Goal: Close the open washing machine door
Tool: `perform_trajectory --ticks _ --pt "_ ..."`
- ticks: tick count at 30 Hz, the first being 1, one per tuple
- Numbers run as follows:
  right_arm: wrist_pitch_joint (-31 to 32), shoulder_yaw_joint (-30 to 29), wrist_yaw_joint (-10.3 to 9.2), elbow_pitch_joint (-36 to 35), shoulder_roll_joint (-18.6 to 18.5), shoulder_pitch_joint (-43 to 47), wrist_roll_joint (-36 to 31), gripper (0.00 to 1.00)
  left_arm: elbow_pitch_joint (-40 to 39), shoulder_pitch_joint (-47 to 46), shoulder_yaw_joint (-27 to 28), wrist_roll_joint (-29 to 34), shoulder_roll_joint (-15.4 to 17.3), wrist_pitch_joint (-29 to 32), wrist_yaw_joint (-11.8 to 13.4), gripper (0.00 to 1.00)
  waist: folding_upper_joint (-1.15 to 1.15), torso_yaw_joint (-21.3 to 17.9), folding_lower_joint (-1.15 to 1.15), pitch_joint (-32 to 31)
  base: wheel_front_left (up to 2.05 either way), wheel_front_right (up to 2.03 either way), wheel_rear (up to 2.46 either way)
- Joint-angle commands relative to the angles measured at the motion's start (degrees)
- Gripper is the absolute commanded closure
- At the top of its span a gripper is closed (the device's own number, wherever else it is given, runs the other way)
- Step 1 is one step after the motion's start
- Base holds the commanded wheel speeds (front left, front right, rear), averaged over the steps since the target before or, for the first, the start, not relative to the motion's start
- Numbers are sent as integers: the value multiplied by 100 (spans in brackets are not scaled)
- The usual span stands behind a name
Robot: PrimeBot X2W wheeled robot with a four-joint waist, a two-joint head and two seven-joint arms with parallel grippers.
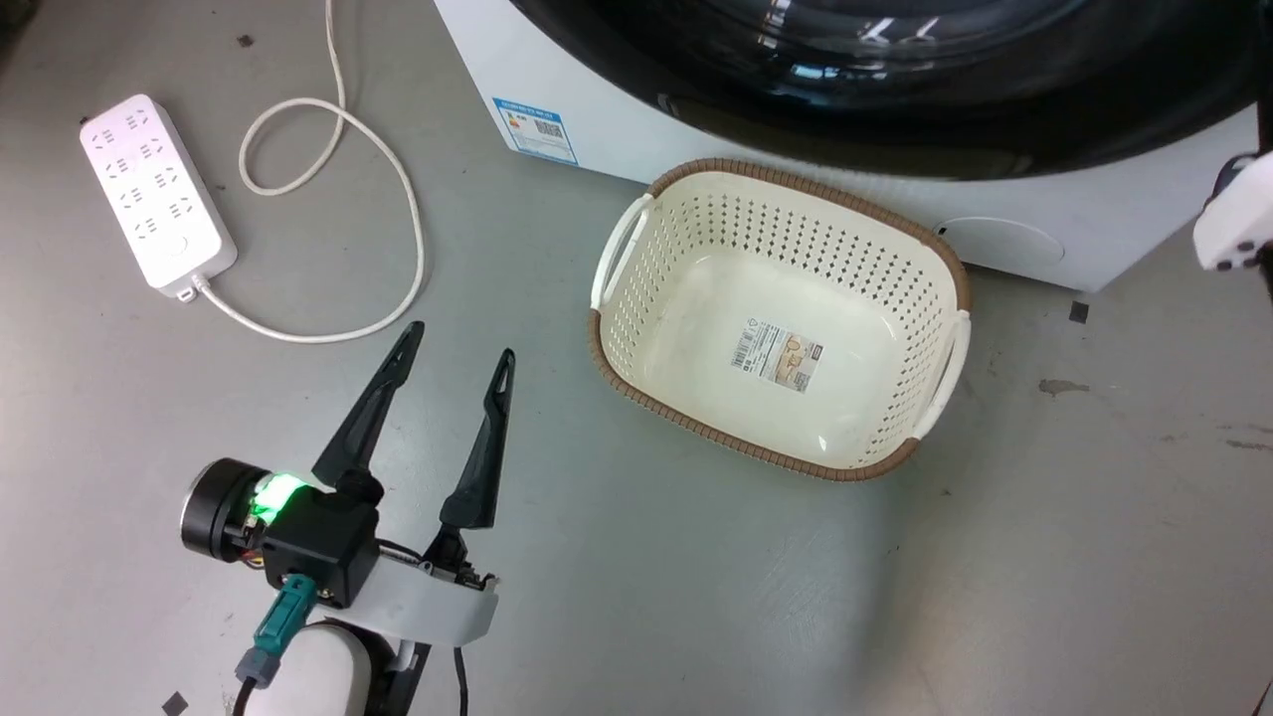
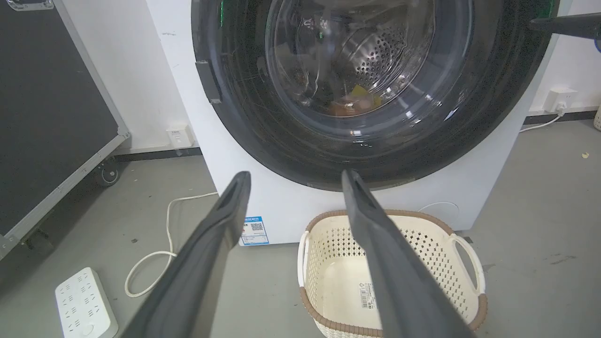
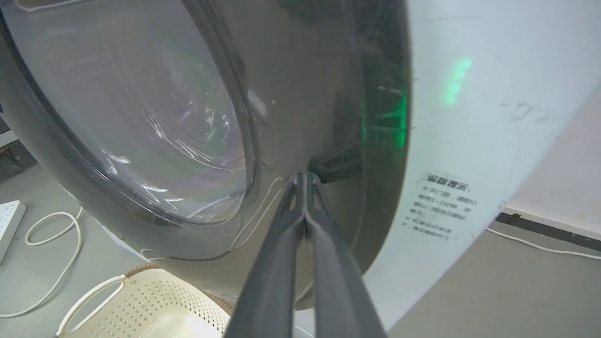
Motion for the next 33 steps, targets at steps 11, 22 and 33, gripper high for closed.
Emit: perform_trajectory --ticks 11,22,33 --pt "-245 -323 -10 590 3 -718 -361 100 40 -195 144 80 -95 -30 -83 0 0 -45 -1 96 0 0 0" --pt "-1047 307 -10 683 267 393 -49 0 321 116 335 50 -185 -30 -98 0 0 -348 -1 -957 0 0 0" --pt "-1331 463 -10 -1064 700 2745 278 0 793 610 473 23 -113 -30 -94 0 0 -885 -1 -1994 0 0 0"
